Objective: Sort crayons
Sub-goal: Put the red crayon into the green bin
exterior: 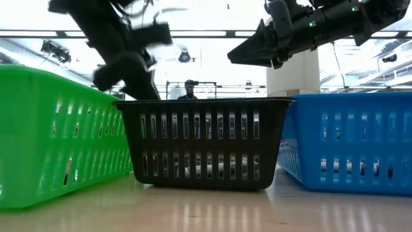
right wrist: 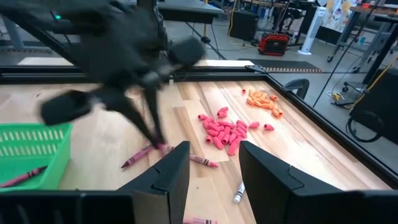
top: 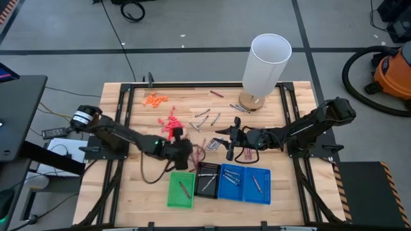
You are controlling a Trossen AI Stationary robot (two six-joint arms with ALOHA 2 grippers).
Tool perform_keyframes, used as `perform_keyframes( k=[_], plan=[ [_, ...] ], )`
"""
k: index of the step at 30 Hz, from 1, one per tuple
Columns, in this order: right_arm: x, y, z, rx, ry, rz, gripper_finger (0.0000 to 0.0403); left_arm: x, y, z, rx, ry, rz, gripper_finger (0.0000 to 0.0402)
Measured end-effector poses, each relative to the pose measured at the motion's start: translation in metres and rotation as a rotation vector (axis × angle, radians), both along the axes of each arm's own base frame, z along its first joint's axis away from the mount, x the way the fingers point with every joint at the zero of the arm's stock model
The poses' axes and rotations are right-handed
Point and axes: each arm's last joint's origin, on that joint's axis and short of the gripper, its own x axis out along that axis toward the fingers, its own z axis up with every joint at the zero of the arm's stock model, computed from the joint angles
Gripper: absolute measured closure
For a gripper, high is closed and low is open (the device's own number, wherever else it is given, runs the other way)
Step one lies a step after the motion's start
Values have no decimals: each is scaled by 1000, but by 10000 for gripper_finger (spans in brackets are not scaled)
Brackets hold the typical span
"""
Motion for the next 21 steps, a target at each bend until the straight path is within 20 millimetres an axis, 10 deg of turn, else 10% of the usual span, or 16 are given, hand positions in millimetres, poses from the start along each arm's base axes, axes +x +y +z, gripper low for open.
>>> perform_keyframes(
  k=[12,21],
  plan=[
    [-1,-1,-2,-25,24,-36,256,-25,-84,31,-3,-142,-551,386],
    [-1,-1,-2,-9,16,-40,256,-28,-108,11,-66,-74,-697,386]
  ],
)
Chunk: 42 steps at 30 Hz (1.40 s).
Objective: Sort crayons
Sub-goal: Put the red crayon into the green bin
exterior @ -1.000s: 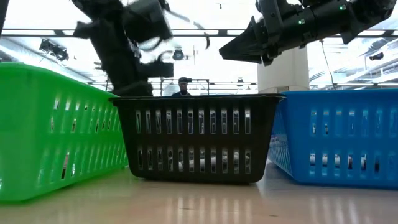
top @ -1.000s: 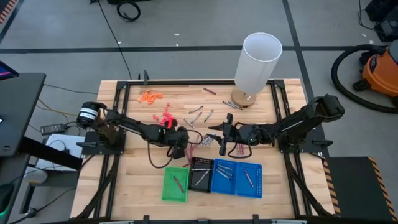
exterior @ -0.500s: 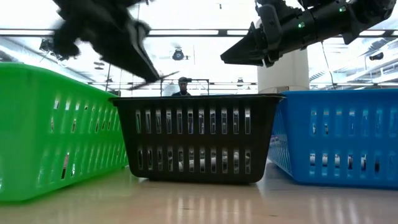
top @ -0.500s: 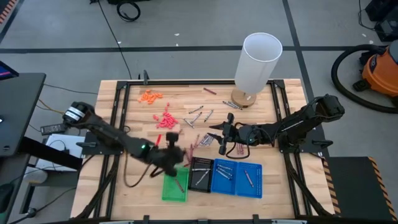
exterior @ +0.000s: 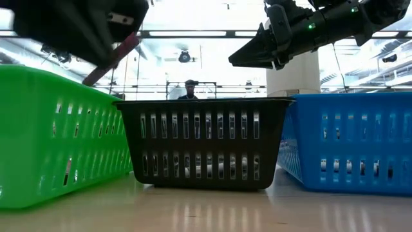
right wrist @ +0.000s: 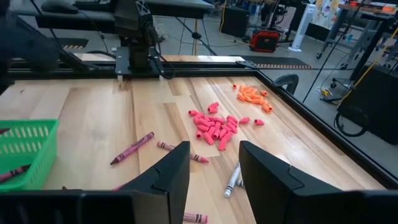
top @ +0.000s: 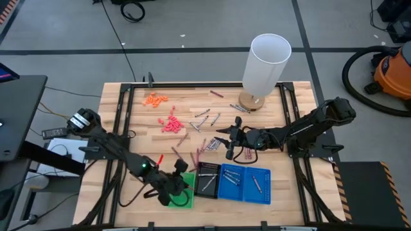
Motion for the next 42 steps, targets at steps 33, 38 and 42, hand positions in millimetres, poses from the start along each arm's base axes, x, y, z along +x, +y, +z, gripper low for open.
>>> perform_keyframes(
  k=[33,38,42],
  plan=[
    [0,0,-1,-2,9,1,256,-14,10,8,358,-25,-3,267],
    [0,0,-1,-2,9,3,256,-17,25,4,371,68,73,267],
    [0,0,-1,-1,9,4,256,-16,33,2,372,104,113,267]
  ],
)
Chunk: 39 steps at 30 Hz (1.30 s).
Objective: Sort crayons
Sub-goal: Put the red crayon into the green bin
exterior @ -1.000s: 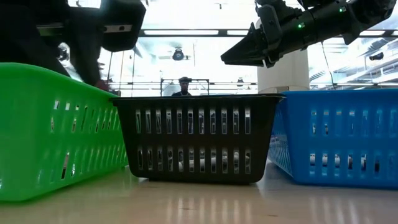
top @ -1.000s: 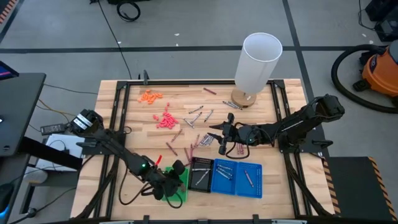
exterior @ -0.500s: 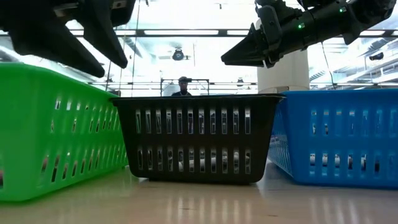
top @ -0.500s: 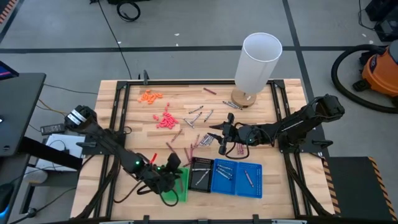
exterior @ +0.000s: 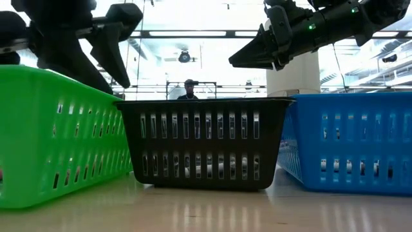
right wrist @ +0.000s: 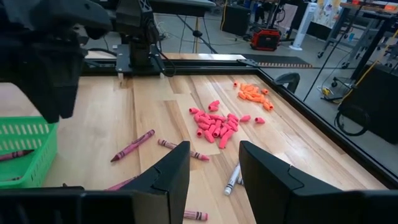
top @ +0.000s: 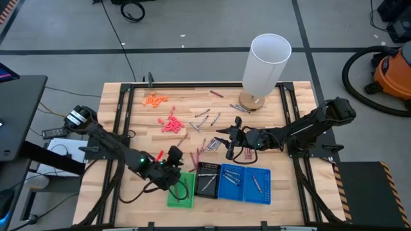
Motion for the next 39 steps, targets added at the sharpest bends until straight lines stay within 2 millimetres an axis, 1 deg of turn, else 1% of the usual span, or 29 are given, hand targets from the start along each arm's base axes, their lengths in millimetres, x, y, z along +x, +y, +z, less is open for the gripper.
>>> perform_keyframes(
  k=[6,17,19,22,26,29,33,36,39],
  plan=[
    [0,0,0,2,0,7,256,-1,10,-3,16,52,48,267],
    [0,1,0,8,0,21,256,4,30,-7,-34,151,89,267],
    [0,1,0,9,0,24,256,3,34,-13,-45,160,99,267],
    [0,1,0,9,0,26,256,-5,43,-26,-46,187,109,267],
    [0,1,0,10,-3,27,256,-9,51,-39,-44,178,107,267],
    [0,1,1,10,-7,27,256,-7,56,-43,-49,147,95,267],
    [0,1,1,10,-8,27,256,-5,67,-47,-112,154,80,267],
    [0,1,0,8,-3,28,256,-7,77,-52,-122,180,97,267],
    [0,1,0,7,-3,28,256,-4,85,-52,-151,190,86,267]
  ],
)
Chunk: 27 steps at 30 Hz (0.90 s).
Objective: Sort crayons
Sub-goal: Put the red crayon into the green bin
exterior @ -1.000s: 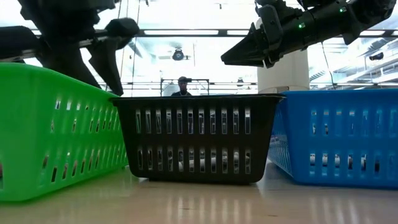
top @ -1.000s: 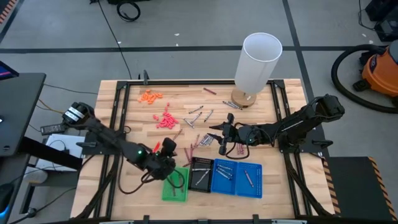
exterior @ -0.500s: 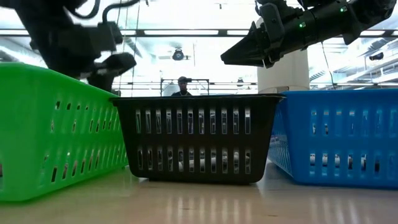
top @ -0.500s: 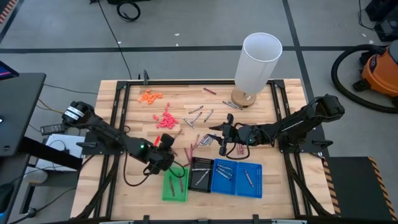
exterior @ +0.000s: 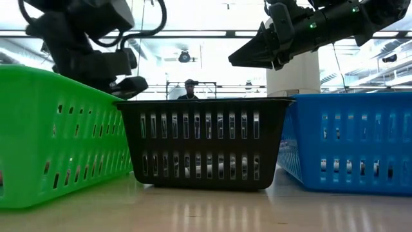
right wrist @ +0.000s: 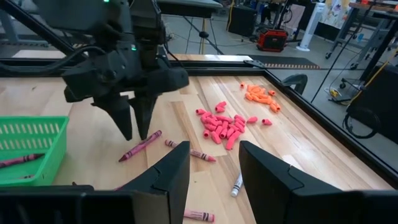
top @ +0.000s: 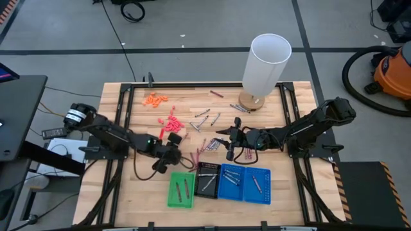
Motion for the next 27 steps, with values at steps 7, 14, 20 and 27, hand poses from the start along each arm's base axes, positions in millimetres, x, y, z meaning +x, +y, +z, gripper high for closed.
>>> perform_keyframes(
  k=[7,14,20,27],
  plan=[
    [0,0,0,0,0,0,256,6,24,-1,-121,30,-24,287],
    [0,0,0,0,0,0,256,8,42,-1,-170,40,-48,305],
    [0,0,0,1,-3,0,256,2,43,-8,-175,68,-85,308],
    [0,0,0,1,-5,0,256,-4,43,-15,-194,69,-61,309]
  ],
)
